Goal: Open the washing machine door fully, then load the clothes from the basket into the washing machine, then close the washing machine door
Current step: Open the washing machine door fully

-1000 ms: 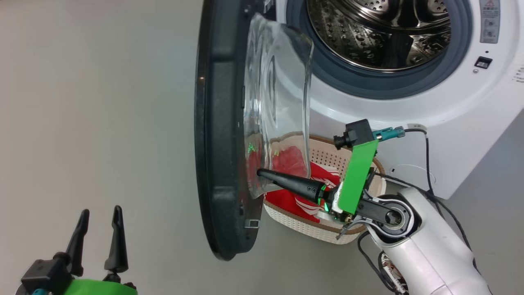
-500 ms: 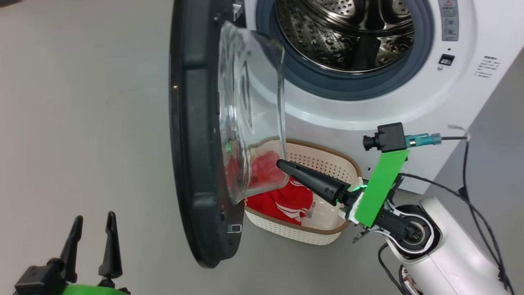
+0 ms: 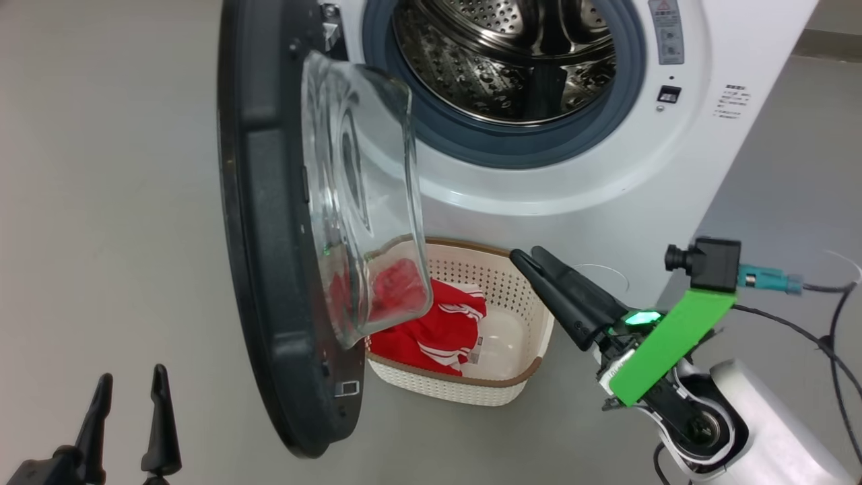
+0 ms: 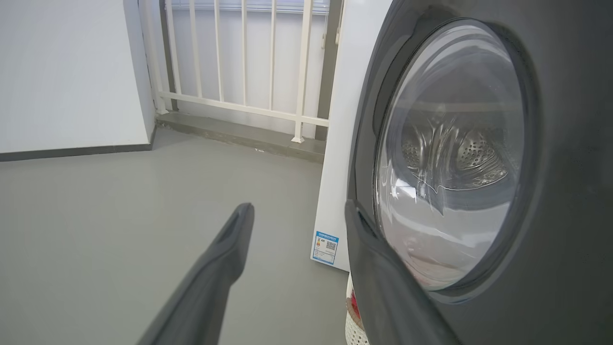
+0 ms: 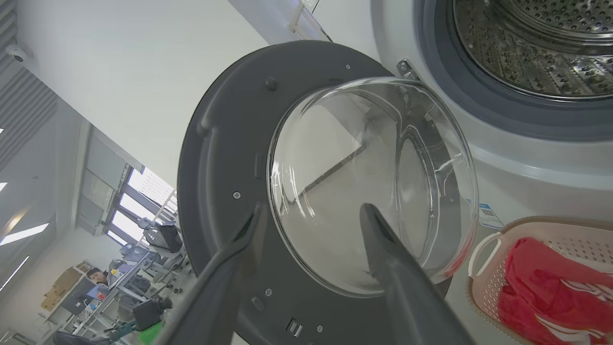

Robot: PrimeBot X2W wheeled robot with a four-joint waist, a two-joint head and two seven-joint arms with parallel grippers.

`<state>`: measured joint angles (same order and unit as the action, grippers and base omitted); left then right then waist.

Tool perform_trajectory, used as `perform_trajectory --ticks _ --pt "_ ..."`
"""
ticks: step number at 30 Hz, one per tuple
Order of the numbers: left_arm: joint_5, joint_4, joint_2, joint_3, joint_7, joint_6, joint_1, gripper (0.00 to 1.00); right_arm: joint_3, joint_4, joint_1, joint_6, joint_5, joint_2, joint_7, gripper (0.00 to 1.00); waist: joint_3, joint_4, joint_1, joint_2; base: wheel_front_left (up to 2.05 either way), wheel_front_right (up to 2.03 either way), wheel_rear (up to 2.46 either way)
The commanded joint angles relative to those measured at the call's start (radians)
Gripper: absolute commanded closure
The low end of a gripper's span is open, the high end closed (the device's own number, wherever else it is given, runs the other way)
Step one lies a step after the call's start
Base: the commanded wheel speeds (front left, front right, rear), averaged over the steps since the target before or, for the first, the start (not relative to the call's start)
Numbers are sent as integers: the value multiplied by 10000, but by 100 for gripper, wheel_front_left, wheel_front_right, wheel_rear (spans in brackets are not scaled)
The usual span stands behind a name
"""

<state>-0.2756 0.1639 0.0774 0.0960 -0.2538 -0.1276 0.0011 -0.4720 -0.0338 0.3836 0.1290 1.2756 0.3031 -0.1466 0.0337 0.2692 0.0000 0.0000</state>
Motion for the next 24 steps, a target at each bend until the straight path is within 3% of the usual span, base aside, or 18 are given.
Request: perform_trajectory --ticks 1,13,19,24 --pt "32 -303 171 355 -80 -31 -89 0 -148 320 -75 17 -258 87 274 0 -53 -147 0 0 0 0 0" --pt "53 -485 89 309 -80 -31 49 0 -971 -410 -734 17 -2374 790 3507 0 -172 -416 0 0 0 0 0" --pt "4 -526 115 253 -80 -31 85 0 -823 -1200 -847 17 -3701 889 4058 0 -177 -486 0 0 0 0 0" --pt "-87 -549 97 214 -80 -31 103 0 124 -1644 -1206 17 -5459 365 4079 0 -208 -517 0 0 0 0 0"
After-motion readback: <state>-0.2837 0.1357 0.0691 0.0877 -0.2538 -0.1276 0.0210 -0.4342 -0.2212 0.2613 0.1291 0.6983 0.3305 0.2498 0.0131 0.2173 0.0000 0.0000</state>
